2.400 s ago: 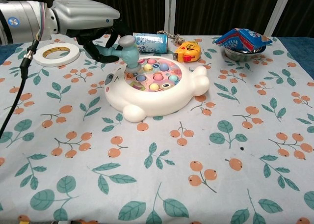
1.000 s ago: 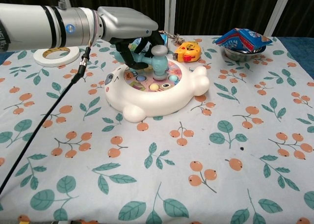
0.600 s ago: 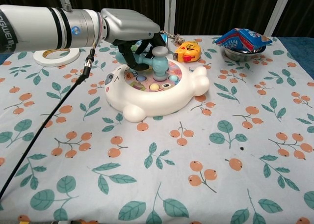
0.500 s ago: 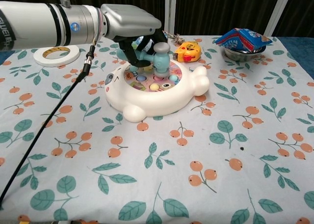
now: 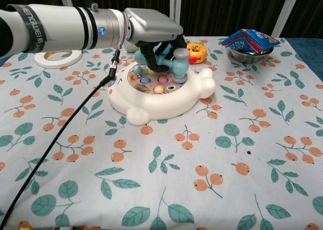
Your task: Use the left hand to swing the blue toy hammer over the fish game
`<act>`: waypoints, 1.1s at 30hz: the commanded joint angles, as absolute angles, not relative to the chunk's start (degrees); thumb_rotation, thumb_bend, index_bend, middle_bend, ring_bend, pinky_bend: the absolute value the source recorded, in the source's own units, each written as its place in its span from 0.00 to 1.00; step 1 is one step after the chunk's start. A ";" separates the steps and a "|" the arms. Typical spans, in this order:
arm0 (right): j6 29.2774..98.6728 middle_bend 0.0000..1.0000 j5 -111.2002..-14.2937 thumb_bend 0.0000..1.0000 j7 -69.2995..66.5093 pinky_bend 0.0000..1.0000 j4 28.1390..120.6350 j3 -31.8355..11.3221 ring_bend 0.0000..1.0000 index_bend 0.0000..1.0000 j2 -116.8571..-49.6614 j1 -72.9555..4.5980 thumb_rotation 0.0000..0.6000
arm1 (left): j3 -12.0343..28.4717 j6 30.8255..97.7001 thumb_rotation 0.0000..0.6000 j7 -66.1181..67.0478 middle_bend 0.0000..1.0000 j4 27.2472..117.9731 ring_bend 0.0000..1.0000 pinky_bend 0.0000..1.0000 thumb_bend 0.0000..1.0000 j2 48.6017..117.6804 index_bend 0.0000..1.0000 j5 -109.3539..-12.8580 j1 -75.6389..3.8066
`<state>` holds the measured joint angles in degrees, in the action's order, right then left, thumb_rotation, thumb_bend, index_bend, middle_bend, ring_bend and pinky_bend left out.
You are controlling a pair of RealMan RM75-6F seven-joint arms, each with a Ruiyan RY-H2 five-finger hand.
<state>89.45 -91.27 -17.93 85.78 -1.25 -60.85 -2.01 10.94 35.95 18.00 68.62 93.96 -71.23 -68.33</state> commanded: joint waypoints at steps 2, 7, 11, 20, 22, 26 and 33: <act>89.51 0.17 -91.26 0.14 -18.12 0.00 85.64 -1.31 0.00 0.03 -60.87 -1.99 1.00 | 10.36 36.29 1.00 18.83 0.75 68.38 0.59 0.78 0.59 94.86 0.66 -70.62 -68.40; 89.71 0.17 -91.32 0.14 -18.27 0.00 85.49 -1.37 0.00 0.03 -60.91 -1.91 1.00 | 10.86 38.87 1.00 19.23 0.75 71.23 0.59 0.78 0.59 92.75 0.66 -70.48 -67.47; 89.70 0.17 -91.49 0.14 -18.35 0.00 85.46 -1.45 0.00 0.03 -60.97 -2.05 1.00 | 11.29 41.14 1.00 18.59 0.75 74.48 0.60 0.78 0.59 89.66 0.66 -70.31 -65.98; 89.21 0.18 -92.09 0.14 -18.53 0.00 85.33 -1.58 0.00 0.03 -61.02 -2.75 1.00 | 8.13 49.52 1.00 11.72 0.74 78.44 0.59 0.78 0.59 83.78 0.66 -70.39 -56.19; 89.11 0.17 -92.24 0.14 -18.50 0.00 85.32 -1.58 0.00 0.03 -61.11 -2.90 1.00 | 6.71 51.30 1.00 8.89 0.74 77.09 0.59 0.77 0.59 83.62 0.66 -70.74 -53.31; 88.74 0.17 -92.55 0.14 -18.13 0.00 85.58 -1.58 0.00 0.03 -61.12 -3.33 1.00 | 4.05 54.08 1.00 5.84 0.72 74.23 0.58 0.74 0.59 83.89 0.65 -71.98 -48.88; 88.17 0.17 -92.64 0.14 -17.43 0.00 86.40 -1.57 0.00 0.03 -60.96 -3.81 1.00 | 0.82 54.75 1.00 4.05 0.68 68.95 0.52 0.68 0.58 85.49 0.61 -73.36 -44.36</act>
<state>88.19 -92.66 -17.45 86.38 -1.58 -60.98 -3.81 1.25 54.73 4.70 69.75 85.06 -73.09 -44.95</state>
